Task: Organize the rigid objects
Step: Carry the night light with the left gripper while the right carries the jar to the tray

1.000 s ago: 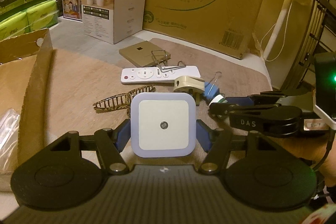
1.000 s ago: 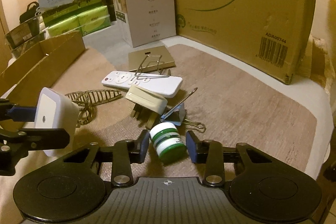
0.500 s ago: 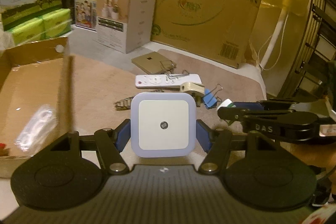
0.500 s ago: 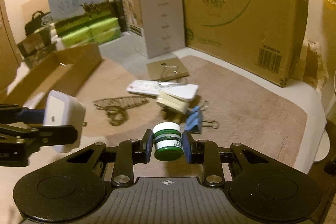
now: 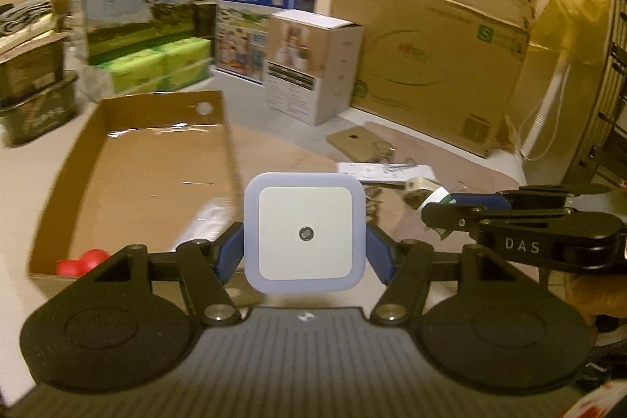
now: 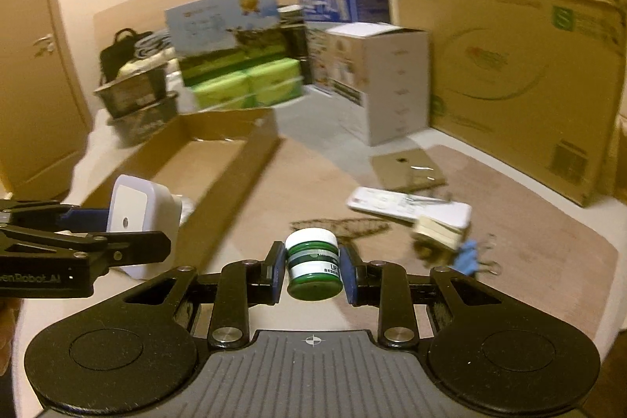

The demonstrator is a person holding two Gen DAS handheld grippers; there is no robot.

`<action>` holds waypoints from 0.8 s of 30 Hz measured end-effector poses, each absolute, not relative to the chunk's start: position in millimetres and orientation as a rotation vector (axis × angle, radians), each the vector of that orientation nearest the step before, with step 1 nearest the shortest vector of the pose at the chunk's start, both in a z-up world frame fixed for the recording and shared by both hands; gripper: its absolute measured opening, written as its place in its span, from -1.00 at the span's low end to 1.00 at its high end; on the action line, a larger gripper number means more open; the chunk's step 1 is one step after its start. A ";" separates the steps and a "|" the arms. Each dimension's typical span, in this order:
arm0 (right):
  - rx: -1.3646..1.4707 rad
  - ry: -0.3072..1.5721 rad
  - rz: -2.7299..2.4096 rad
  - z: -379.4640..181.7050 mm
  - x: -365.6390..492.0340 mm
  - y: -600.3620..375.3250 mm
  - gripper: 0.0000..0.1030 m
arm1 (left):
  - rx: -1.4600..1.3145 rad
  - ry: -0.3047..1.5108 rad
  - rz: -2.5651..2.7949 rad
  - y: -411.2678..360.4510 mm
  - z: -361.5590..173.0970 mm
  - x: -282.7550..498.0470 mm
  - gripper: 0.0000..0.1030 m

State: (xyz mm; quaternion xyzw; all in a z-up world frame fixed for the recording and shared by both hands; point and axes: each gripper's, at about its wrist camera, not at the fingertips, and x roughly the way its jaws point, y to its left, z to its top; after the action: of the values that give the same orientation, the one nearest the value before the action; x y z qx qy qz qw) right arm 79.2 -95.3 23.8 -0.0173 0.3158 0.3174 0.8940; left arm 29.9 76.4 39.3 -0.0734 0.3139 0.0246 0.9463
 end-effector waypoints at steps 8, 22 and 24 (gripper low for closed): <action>-0.075 0.644 0.737 34.3 64.0 -48.3 -0.41 | -0.171 0.624 0.118 113.8 46.5 10.2 0.21; -0.133 0.649 0.822 34.8 74.9 29.6 -0.41 | -0.192 0.625 0.267 206.4 42.9 1.0 0.21; -0.134 0.651 0.834 33.8 80.8 41.1 -0.42 | -0.189 0.628 0.277 216.2 42.2 4.9 0.21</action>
State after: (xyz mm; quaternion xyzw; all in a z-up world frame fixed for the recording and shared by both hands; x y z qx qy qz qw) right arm 80.8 41.1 33.8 -0.0639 0.3102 0.3974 0.8613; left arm 4.9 216.2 42.2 -0.0926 0.3072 0.1355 0.9374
